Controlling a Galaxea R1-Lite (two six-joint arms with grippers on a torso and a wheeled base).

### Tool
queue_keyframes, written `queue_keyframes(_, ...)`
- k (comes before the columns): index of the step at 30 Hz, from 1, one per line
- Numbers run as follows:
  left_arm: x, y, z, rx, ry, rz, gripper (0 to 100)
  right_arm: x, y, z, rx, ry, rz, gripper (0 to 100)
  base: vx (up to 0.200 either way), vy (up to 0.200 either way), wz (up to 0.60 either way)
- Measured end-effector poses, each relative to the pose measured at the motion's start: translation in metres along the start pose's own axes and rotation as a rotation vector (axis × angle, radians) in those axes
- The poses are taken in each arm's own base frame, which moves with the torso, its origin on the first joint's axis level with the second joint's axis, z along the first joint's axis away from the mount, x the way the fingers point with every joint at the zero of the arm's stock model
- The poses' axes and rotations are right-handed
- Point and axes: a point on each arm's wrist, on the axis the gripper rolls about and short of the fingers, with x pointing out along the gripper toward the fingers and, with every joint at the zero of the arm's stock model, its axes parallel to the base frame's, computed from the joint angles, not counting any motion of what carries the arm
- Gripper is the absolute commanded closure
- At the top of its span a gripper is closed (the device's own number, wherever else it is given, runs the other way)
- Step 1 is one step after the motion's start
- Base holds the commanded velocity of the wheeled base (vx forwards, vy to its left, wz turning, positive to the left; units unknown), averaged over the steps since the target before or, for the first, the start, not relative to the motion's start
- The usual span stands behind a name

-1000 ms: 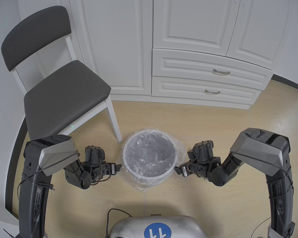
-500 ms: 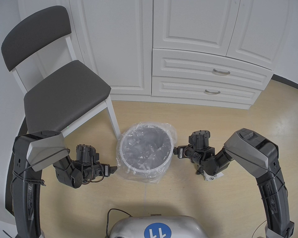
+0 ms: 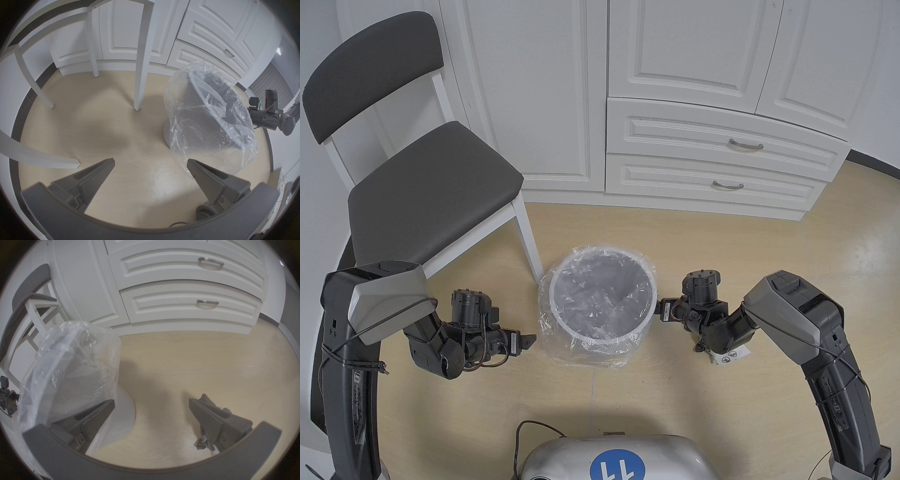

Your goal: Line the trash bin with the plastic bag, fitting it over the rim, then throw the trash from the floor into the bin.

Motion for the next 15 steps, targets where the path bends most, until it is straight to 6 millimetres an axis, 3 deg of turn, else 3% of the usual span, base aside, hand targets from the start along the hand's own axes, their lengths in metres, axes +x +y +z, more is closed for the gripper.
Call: queue_keyframes(15,0.001,-0.01,-0.002,0.014,0.0,-0.021,0,0.022,-0.002,-0.016,0.042,0.111,-0.025,0,0.0,0.0,0.0)
